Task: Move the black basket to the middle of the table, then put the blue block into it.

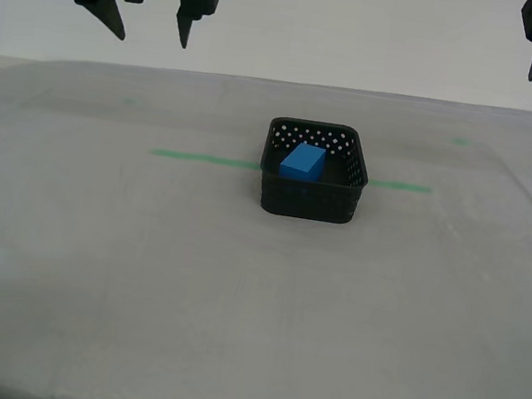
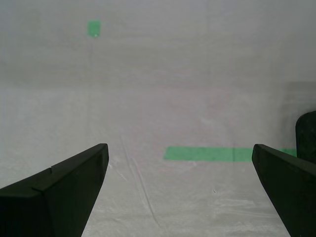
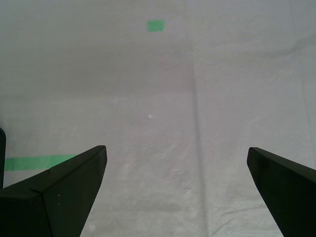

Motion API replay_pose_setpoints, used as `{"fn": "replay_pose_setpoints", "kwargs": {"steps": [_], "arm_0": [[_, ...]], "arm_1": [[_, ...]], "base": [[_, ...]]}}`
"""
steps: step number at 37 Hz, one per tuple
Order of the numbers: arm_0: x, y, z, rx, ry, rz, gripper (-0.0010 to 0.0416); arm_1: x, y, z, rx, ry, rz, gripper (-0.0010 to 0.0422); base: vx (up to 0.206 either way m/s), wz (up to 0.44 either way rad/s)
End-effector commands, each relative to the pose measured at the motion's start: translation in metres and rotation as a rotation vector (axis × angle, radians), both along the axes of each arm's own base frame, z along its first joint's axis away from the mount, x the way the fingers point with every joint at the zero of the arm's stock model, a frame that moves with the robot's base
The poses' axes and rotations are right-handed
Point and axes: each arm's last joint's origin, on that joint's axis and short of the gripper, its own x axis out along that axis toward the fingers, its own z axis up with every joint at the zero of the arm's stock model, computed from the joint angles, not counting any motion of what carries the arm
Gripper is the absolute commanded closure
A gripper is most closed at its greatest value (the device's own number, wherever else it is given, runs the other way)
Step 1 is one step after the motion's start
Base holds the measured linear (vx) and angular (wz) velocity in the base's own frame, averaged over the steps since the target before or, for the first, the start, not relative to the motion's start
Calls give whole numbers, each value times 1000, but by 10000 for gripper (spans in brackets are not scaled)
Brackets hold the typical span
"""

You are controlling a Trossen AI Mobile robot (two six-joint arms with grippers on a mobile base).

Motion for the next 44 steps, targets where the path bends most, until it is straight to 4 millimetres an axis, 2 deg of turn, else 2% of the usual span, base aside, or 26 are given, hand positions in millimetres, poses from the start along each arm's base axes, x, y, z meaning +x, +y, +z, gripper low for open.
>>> {"fn": "replay_pose_setpoints", "kwargs": {"steps": [1,44], "arm_0": [[0,0,0,0,-1,2,7],[0,0,0,0,-1,2,7]], "arm_1": [[0,0,0,-1,-1,-2,12],[0,0,0,-1,0,-2,12]], "base": [[0,0],[0,0]]}}
